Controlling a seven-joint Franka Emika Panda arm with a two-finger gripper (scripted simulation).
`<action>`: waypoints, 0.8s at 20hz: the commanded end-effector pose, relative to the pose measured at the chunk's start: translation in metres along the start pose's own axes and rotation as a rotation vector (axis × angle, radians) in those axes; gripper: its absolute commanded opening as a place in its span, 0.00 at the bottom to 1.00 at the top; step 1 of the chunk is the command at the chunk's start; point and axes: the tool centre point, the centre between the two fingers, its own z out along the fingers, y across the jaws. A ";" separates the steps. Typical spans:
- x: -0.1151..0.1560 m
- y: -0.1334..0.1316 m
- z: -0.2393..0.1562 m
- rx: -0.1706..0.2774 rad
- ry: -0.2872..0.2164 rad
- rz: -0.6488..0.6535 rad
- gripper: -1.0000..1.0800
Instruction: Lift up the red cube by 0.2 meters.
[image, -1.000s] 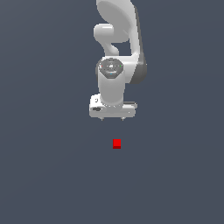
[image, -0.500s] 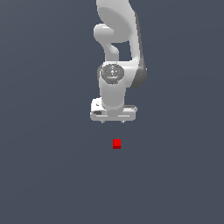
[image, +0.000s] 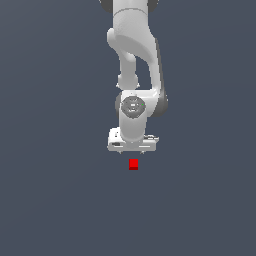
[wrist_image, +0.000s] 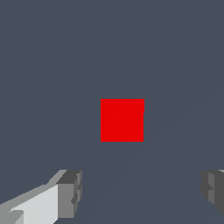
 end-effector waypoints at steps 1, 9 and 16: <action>0.010 -0.003 0.017 -0.002 0.011 0.000 0.96; 0.033 -0.009 0.050 -0.006 0.034 0.001 0.96; 0.039 -0.011 0.056 -0.007 0.039 0.001 0.96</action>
